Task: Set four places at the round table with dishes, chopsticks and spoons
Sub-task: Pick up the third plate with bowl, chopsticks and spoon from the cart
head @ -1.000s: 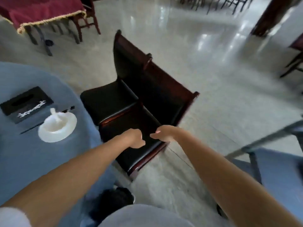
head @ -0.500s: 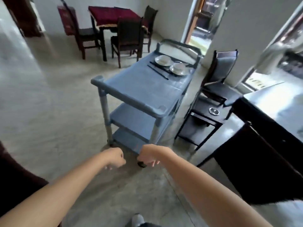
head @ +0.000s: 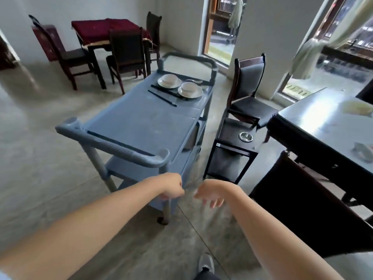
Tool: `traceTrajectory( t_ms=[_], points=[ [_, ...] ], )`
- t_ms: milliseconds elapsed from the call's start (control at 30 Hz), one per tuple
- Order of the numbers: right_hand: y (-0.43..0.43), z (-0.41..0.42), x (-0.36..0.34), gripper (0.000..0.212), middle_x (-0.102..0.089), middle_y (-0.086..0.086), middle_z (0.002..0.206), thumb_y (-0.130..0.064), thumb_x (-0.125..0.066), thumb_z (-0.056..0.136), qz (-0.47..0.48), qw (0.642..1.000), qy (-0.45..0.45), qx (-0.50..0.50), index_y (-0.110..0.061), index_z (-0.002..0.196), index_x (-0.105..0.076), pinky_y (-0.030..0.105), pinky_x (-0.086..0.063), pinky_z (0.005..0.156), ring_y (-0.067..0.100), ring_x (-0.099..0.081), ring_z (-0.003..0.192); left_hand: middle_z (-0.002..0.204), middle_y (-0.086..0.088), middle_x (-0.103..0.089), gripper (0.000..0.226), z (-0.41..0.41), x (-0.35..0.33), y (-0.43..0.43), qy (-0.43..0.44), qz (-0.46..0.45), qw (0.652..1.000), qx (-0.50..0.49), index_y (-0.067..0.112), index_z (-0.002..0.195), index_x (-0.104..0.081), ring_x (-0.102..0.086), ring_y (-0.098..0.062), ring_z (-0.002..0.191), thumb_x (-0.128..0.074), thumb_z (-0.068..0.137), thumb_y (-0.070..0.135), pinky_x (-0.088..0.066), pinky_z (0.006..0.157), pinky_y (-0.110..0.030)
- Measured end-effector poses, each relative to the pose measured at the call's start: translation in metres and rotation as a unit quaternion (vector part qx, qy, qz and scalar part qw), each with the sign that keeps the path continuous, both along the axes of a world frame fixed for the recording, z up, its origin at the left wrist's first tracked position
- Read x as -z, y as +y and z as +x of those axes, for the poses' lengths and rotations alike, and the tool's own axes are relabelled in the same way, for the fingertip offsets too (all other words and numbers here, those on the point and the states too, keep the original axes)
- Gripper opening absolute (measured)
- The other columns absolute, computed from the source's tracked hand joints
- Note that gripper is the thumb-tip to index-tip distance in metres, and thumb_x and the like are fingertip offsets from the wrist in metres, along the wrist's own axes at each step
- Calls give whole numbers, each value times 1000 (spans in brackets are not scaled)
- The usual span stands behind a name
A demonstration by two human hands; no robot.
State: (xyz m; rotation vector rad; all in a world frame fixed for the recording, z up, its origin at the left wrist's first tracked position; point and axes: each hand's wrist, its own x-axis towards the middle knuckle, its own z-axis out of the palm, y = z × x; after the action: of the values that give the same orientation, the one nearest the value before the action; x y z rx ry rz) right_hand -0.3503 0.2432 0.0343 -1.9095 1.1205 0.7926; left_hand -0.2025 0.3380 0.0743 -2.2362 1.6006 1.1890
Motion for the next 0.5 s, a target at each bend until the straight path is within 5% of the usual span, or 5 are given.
traceTrajectory(
  t_ms=[133, 233, 300, 500],
  points=[
    [-83, -21, 0, 25, -70, 1, 90, -50, -52, 75, -2, 1000, 3, -21, -30, 81, -66, 36, -60, 68, 27, -74, 85, 75, -17, -64, 20, -23, 8, -96, -3, -7, 1000, -10, 11, 75, -59, -62, -30, 59, -49, 86, 24, -52, 56, -32],
    [-161, -42, 0, 46, -73, 4, 98, -49, -52, 81, -3, 1000, 16, -8, -11, 105, -66, 41, -61, 76, 30, -74, 87, 80, -18, -67, 20, -40, 14, -160, 2, 10, 999, -33, 12, 79, -59, -66, -31, 66, -46, 86, 25, -55, 65, -36],
    [-214, -51, 2, 40, -71, 1, 100, -39, -48, 95, -9, 999, 31, -3, -5, 113, -61, 41, -61, 77, 29, -74, 89, 89, -20, -72, 23, -44, 17, -197, 13, 25, 999, -43, 10, 86, -61, -65, -31, 67, -44, 83, 25, -54, 65, -35],
    [-330, -23, 25, 29, -71, -1, 97, -36, -46, 97, 23, 999, 22, 8, -13, 113, -55, 34, -60, 67, 26, -73, 80, 107, -13, -73, 36, -17, 44, -298, 60, 76, 991, -89, 9, 108, -64, -69, -26, 74, -41, 83, 22, -54, 67, -32]
  ],
)
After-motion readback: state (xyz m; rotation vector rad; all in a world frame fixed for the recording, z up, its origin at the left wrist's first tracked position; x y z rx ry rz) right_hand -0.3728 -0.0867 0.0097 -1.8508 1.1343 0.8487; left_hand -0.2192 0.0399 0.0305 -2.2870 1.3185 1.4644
